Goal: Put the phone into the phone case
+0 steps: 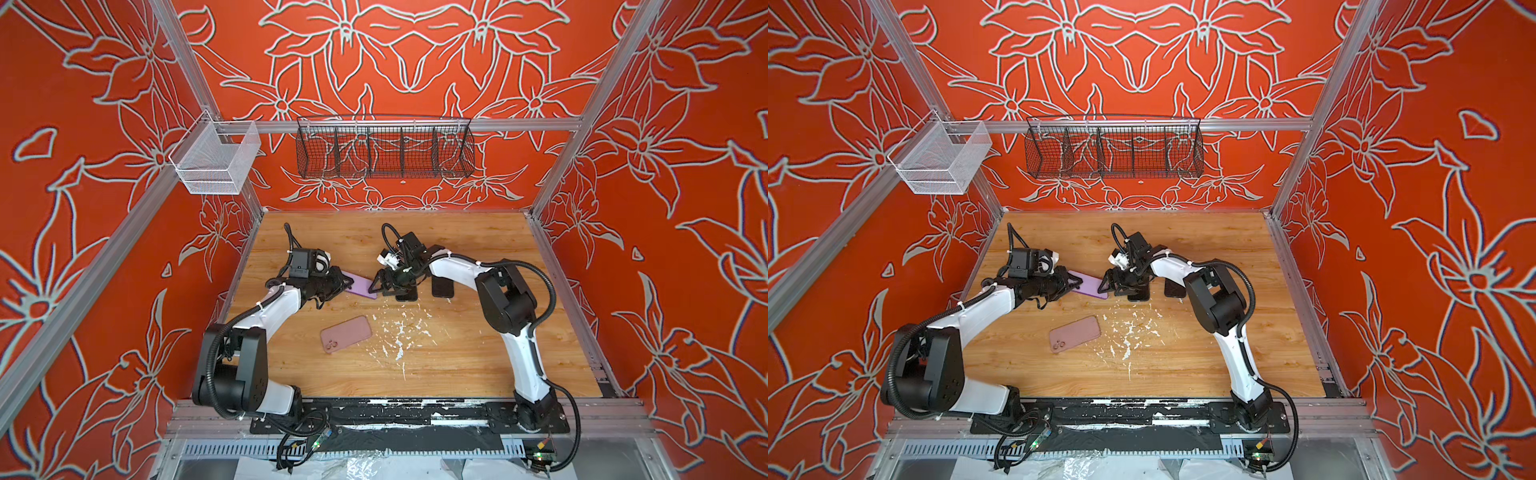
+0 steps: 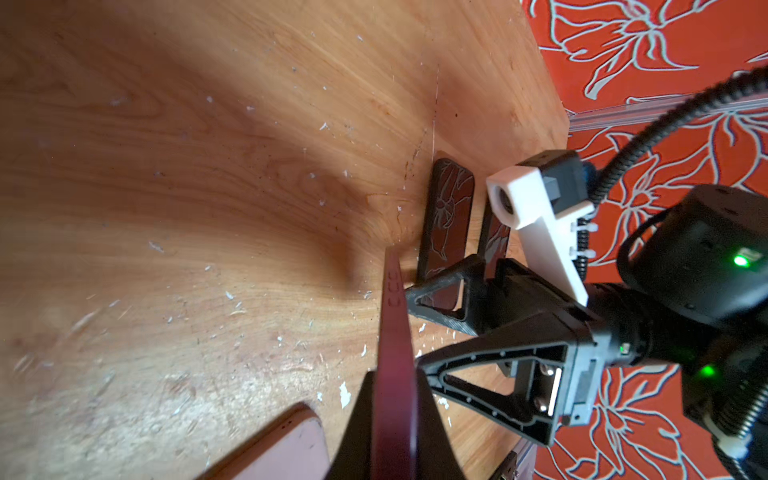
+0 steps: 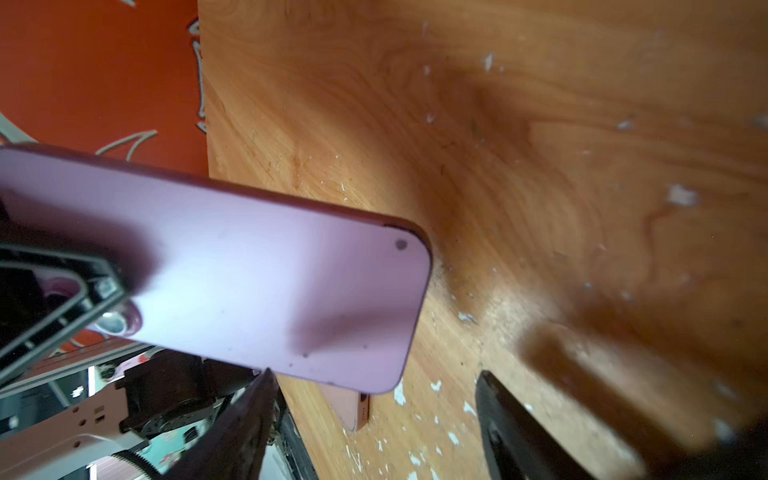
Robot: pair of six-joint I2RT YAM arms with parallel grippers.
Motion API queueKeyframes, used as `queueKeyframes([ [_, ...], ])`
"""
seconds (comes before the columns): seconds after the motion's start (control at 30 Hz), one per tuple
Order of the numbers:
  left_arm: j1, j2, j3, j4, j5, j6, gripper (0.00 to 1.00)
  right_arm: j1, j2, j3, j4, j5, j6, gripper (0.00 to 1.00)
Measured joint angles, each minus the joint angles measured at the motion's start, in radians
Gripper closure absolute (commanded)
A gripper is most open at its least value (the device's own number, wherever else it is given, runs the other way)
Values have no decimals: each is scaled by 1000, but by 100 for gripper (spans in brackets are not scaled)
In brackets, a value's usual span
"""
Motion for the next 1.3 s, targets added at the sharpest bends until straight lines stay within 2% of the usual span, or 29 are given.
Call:
queueKeyframes([
  [0.13, 0, -40, 84, -100, -33, -23, 93, 0, -166, -45, -27, 119, -58, 24],
  [0.27, 0, -50, 183, -231, -52, -63, 93, 5, -425, -193, -2, 273, -137, 26],
  [0.47, -6, -50, 243, -352, -13, -134, 93, 53, -827, -555, 194, 511, -351, 27],
  [0.63, -30, -51, 261, -398, 51, -200, 93, 115, -1050, -885, 442, 637, -581, 28],
  [0.73, -52, -51, 302, -431, 93, -224, 93, 141, -1089, -994, 551, 666, -692, 30],
  [0.83, -69, -51, 342, -443, 141, -245, 93, 165, -1090, -1032, 641, 698, -764, 31],
  [1.07, -79, -51, 354, -462, 228, -307, 92, 219, -1091, -1050, 842, 723, -848, 31],
  [1.3, -81, -55, 354, -480, 267, -339, 93, 263, -1078, -1050, 921, 723, -926, 31],
])
